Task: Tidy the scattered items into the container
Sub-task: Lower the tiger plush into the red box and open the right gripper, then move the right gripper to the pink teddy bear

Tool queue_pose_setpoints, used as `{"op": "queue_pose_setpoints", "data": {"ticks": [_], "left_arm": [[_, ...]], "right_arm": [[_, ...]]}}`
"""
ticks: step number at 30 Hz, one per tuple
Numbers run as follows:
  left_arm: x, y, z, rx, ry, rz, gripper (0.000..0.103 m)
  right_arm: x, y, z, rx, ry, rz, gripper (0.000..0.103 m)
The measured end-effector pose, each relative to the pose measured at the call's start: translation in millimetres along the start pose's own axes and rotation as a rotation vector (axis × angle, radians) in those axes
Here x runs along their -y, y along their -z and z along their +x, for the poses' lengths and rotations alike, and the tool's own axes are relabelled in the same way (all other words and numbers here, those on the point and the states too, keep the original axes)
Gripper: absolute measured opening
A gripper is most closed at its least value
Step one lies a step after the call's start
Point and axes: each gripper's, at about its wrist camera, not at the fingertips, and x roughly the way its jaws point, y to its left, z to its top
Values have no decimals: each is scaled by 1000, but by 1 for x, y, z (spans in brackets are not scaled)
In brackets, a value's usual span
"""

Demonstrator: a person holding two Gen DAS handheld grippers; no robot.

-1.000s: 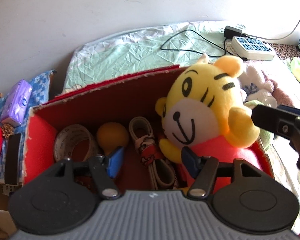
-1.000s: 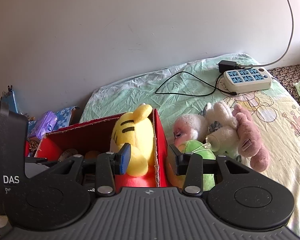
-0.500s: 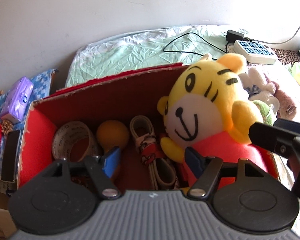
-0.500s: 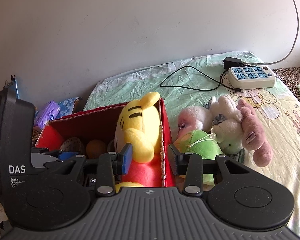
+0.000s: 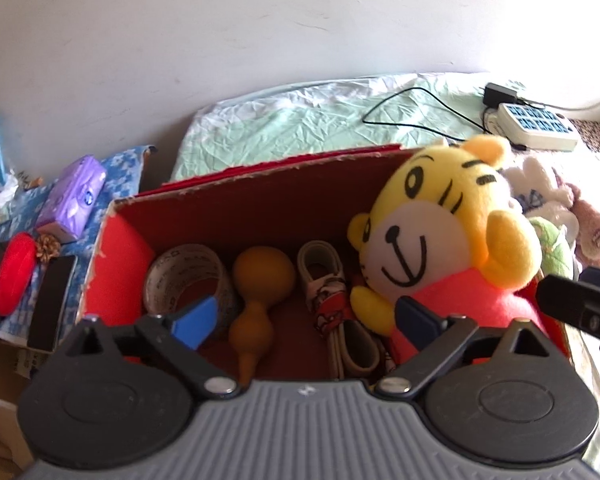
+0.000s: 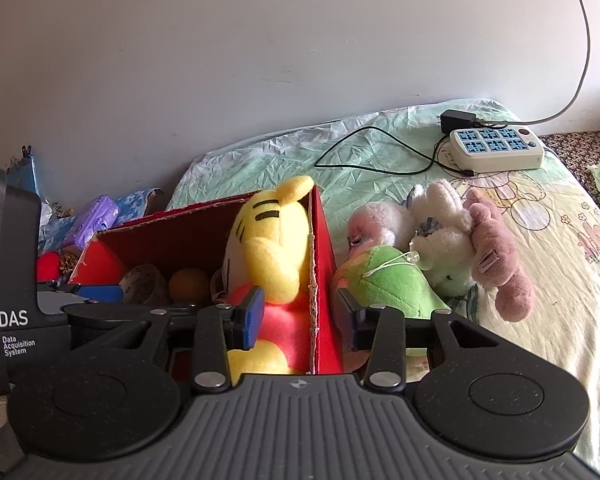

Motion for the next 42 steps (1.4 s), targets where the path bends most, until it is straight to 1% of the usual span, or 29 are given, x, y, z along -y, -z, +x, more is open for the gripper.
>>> {"op": "queue_pose_setpoints", "data": {"ticks": [4,6,7,11,17,19,21,24,25,29,31,35,39,42], "left_arm": [[1,0,-2,-24,-20,-16,97],[3,1,-4,-24,-45,-19,96],[4,1,-5,-25,-55,-25,94],[6,0,-7,-31,-74,-53,95],[9,0,-12,-38,-96,-78,95],[8,1,-15,-39,-79,-81,94],[6,2,-20,-35,-39,-85,89],[6,1,-25,-16,-51,-73,88],[5,0,-26,-9,-52,-68,89],[3,0,-33,13,-28,-49,98],[3,0,-36,32,-18,-28,99],[9,4,-43,90,39,20,99],[21,7,-50,125,80,65,98],[32,6,-59,141,129,74,95]], "right_arm": [[0,-2,3,1,-18,-28,46],[1,-4,4,5,-29,-27,55],[1,-4,4,2,-37,-32,56],[-1,-5,1,3,-45,-107,57],[3,-9,3,-42,-88,-128,57],[4,-9,3,-48,-103,-132,57],[5,-9,3,-46,-116,-130,55],[5,-8,1,-40,-106,-135,55],[5,-7,0,-34,-96,-134,56],[10,-8,-4,-32,-88,-92,60],[12,-7,-5,-32,-84,-67,60],[18,0,-8,-12,-52,-29,60],[37,9,-11,-10,-36,35,59],[53,10,-14,-12,-17,58,57]]}}
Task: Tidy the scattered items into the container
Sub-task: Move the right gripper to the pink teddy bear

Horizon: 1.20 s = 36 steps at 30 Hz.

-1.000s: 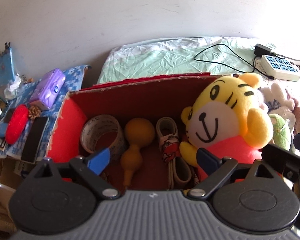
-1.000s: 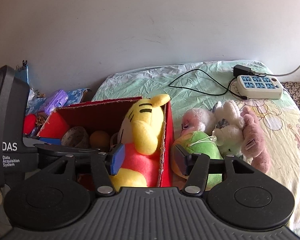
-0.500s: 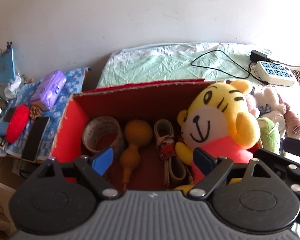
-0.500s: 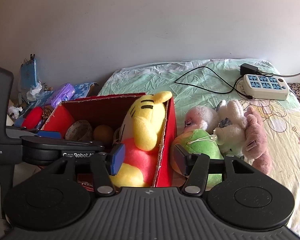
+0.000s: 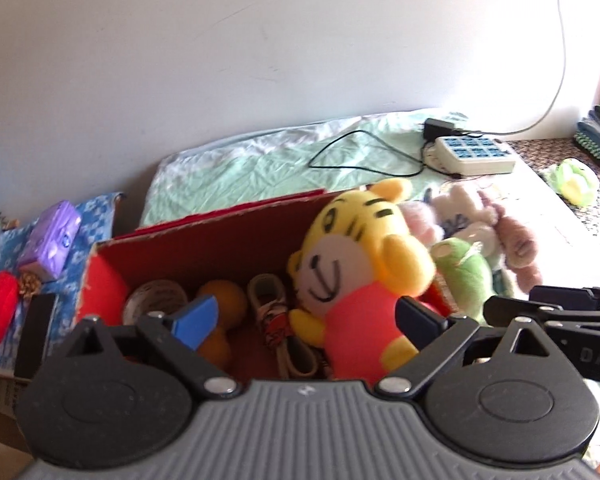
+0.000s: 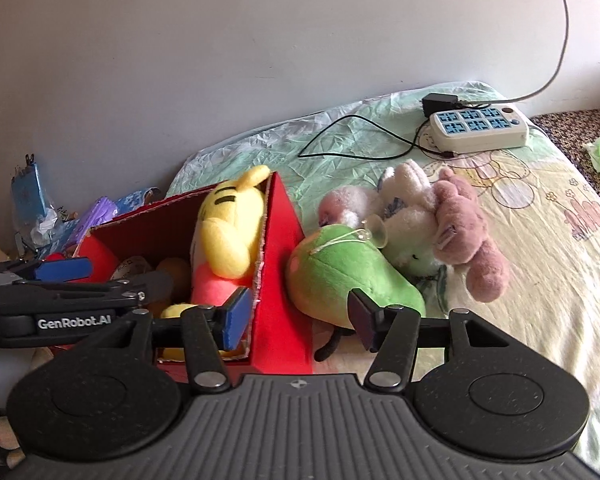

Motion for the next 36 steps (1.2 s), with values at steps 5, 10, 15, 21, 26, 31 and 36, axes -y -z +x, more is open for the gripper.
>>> {"op": "queue_pose_setpoints", "data": {"ticks": [5,10,15,21,26,31,36], "left_arm": [[31,-5,-5,26,68,1,95],[69,-11,-1,10,100,1,87],[110,-12,12,-21,148,15,87],[147,-16,28,-41,153,8,87],[167,-30,49,-26,192,-17,91],[192,-37,77,-14,168,48,80],[198,-41,106,-42,175,42,76]], "right_arm": [[33,-4,-2,-7,23,21,55],[71,-8,-3,-33,29,32,56],[113,-19,0,-55,18,56,56],[153,-39,4,-60,16,57,56],[174,-57,14,-87,-10,50,55],[196,-80,26,-113,-45,88,50],[204,-97,40,-148,-92,68,42]]}}
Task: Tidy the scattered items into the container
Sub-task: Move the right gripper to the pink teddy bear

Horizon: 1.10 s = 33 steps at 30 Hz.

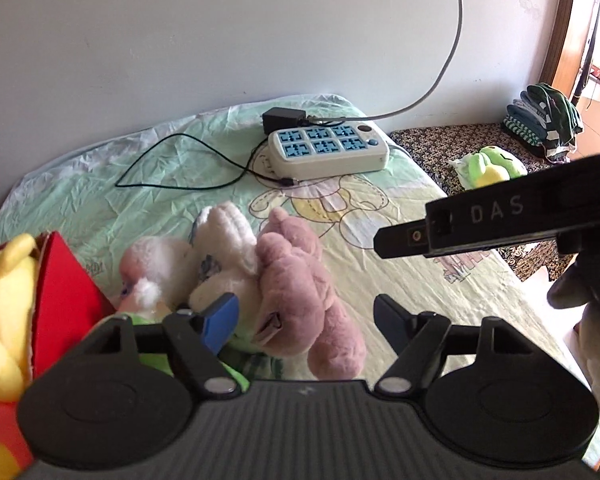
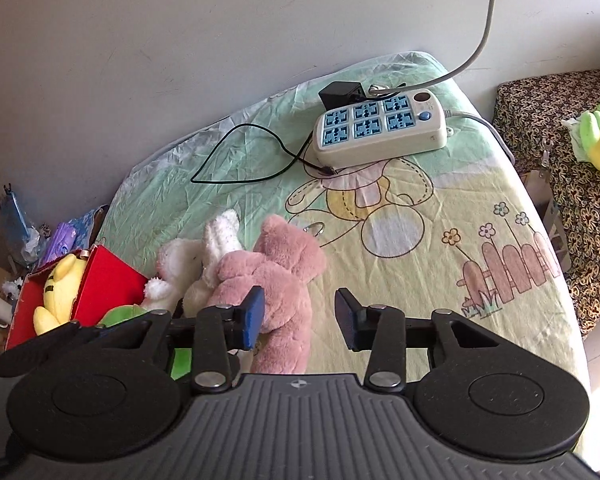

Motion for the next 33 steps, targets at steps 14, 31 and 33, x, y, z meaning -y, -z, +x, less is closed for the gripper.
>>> {"op": "queue_pose_setpoints", "data": {"ticks": [14,31,33], "left_arm": [[30,-12,32,-62,153,-25,71],[61,-14,69,-141,290,37,74],[64,-15,67,-136,307,63,75]], "right_arm": [[20,-29,38,-112,-74,-69,42],[91,-38,51,-163,-107,21,40],[94,-41,47,-129,-144,43,41]]}}
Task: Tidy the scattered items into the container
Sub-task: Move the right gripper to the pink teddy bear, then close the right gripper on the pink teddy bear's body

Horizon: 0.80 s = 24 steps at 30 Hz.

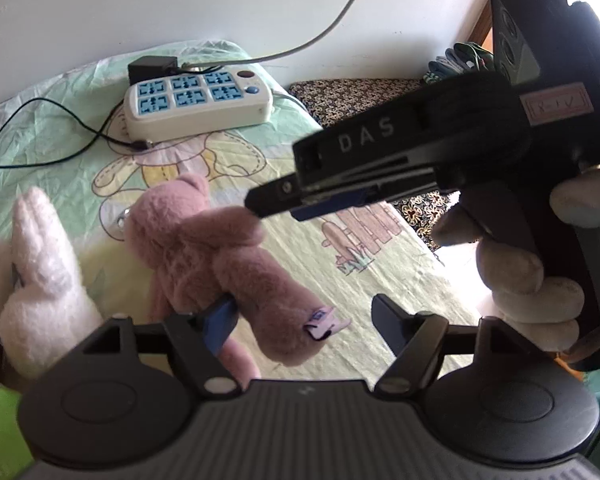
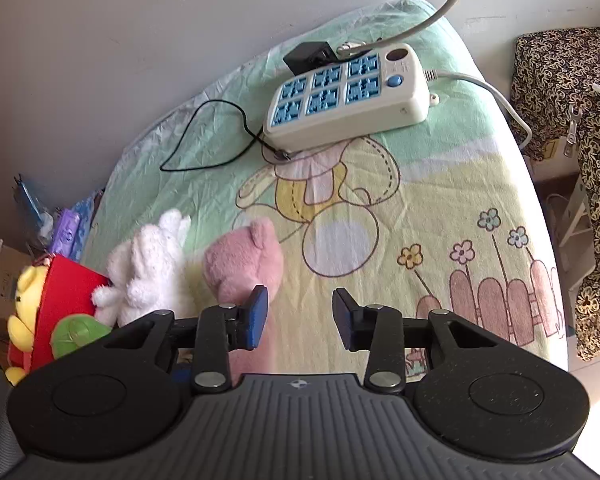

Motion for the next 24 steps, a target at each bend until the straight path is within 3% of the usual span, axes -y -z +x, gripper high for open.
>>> {"op": "queue_pose_setpoints", "data": {"ticks": [3,7,10,14,17,24], "left_arm": [[1,0,-1,-3,5,16,76],[-9,3,3,-18,-11,-18,76],[-20,2,-1,0,-36,-68,76],[-31,-3,-5,58,-113,-112,84],[-37,-6,8,34,-147,-118,84],[-42,-7,30,6,-114,-132,82]], "right_arm": [[-3,-6,-1,17,-46,-15,42],[-10,-7,11,-1,19,-98,42],[3,-10,14,7,10,-53,42],[11,-7,24,-34,-11,-36,42],[13,-4,31,-62,-27,-32,43],[16,-2,42,-80,-64,-25,54]]}}
